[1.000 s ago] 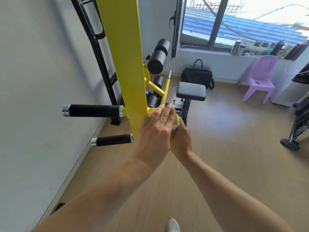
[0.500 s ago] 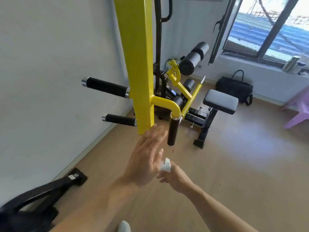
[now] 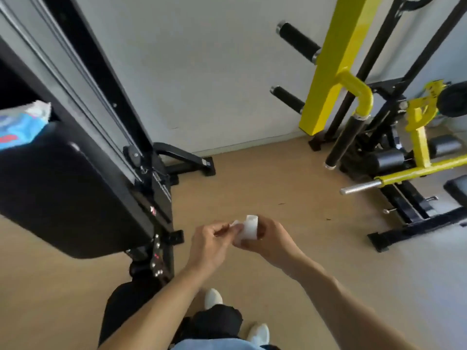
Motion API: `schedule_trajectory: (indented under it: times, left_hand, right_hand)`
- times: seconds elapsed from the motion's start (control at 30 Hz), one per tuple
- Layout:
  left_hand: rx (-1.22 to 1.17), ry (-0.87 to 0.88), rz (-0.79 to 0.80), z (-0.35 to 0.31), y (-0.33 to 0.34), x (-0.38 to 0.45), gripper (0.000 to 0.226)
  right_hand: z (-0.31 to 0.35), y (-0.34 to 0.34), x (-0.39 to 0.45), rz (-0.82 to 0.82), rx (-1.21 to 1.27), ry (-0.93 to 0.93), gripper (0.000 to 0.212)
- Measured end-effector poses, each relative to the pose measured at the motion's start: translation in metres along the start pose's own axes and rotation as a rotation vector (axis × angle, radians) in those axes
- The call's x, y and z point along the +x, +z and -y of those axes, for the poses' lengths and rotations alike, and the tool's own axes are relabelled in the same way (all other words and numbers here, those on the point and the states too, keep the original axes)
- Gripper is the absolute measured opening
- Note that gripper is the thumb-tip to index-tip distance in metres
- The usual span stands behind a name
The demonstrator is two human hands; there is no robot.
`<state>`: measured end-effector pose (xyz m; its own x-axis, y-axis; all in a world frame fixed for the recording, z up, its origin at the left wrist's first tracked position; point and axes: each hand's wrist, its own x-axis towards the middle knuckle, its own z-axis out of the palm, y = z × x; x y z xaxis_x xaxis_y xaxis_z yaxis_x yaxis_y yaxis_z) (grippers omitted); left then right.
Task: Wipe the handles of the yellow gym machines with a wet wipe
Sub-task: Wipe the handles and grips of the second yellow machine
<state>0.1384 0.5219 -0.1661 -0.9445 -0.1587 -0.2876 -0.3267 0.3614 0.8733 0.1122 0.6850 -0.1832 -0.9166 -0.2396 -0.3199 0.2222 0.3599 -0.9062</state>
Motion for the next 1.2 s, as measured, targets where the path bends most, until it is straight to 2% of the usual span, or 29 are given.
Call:
schedule_trajectory:
  times: [0.1,0.2,0.27,0.3,0.37,0.4,0.47,0.5,0.6,0.73,0.93,1.07,1.13,1.2]
  left_hand:
    - [-0.058,-0.027,-0.117,0.021,-0.035,-0.041,0.022]
    - [-0.156,-0.079,-0.222,0.045,-0.064,-0.076,0.022]
    - [-0.180,-0.106,-0.292,0.065,-0.087,-0.105,0.009]
    - [-0.177,-0.117,-0.314,0.075,-0.098,-0.118,0.010]
    - [-0.209,-0.155,-0.354,0.099,-0.118,-0.144,0.021]
    - [-0.215,-0.177,-0.376,0.111,-0.128,-0.157,0.023]
    - [-0.219,-0.208,-0.429,0.135,-0.151,-0.185,0.024]
    - [-0.232,-0.220,-0.452,0.149,-0.162,-0.200,0.024]
    - [-0.198,-0.240,-0.506,0.182,-0.200,-0.253,0.027]
    - [-0.227,-0.264,-0.526,0.220,-0.245,-0.318,0.027]
    - [-0.447,-0.317,-0.643,0.259,-0.298,-0.386,0.031]
    - [-0.755,-0.339,-0.536,0.278,-0.334,-0.400,0.028]
    - [-0.699,-0.341,-0.489,0.291,-0.351,-0.397,0.032]
    - [-0.599,-0.340,-0.523,0.301,-0.369,-0.390,0.035]
  right_hand:
    - [0.006,0.036,-0.015,0.187,0.192,-0.007,0.038]
    - [0.007,0.072,-0.028,0.243,0.310,0.034,0.047]
    - [0.009,0.103,-0.039,0.275,0.374,0.051,0.038]
    - [0.009,0.117,-0.045,0.282,0.414,0.073,0.028]
    - [0.015,0.148,-0.059,0.336,0.458,0.106,0.035]
    - [0.019,0.164,-0.068,0.386,0.436,0.110,0.034]
    - [0.026,0.197,-0.089,0.462,0.368,0.081,0.012]
    - [0.031,0.214,-0.101,0.472,0.349,0.069,0.011]
    - [0.040,0.274,-0.139,0.422,0.293,0.031,0.018]
    - [0.044,0.350,-0.191,0.374,0.267,-0.119,0.016]
    - [0.057,0.446,-0.245,0.339,0.168,-0.153,0.017]
    - [0.072,0.493,-0.253,0.375,0.096,-0.133,0.014]
    - [0.079,0.515,-0.251,0.405,0.067,-0.130,0.010]
    - [0.084,0.537,-0.242,0.453,0.072,-0.089,0.012]
